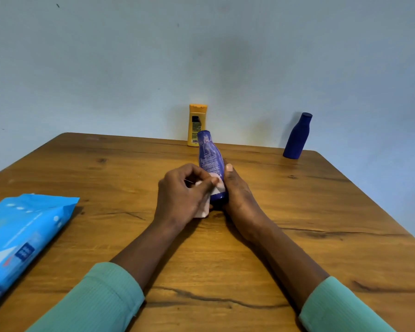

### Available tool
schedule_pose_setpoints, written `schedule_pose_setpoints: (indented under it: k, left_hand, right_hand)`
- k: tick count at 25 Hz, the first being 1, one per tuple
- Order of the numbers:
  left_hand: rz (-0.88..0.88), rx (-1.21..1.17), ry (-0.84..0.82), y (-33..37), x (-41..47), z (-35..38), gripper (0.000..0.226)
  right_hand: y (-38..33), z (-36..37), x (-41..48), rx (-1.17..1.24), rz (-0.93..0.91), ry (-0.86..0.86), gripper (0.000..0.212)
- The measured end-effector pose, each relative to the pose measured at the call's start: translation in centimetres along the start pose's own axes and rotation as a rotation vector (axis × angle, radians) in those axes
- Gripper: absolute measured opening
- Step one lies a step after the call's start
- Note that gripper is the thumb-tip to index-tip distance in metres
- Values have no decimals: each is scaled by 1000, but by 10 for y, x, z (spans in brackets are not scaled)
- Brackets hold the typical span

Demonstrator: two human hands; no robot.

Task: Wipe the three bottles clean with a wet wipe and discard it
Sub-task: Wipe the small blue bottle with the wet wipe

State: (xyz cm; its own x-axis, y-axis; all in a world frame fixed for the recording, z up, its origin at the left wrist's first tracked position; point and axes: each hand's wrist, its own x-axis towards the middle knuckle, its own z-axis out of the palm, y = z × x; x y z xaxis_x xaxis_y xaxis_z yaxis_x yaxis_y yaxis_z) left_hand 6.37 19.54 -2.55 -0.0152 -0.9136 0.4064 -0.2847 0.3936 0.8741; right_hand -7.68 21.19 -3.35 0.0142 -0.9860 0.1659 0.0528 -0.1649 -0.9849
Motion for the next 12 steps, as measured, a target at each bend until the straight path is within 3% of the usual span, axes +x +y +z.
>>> schedule_pose_setpoints:
  k: [4, 8, 12]
  left_hand:
    - [98, 130, -208, 5, -8, 8, 14]
    - [128, 107, -34, 7, -7, 7, 16]
    - [16, -23, 137, 4, 2, -1, 17]
  right_hand:
    - [-8, -7, -4, 201, 110, 60, 53]
    - [-13, -3, -8, 431, 206, 39, 52]
    - [-9, 7, -7, 529, 238, -11, 47]
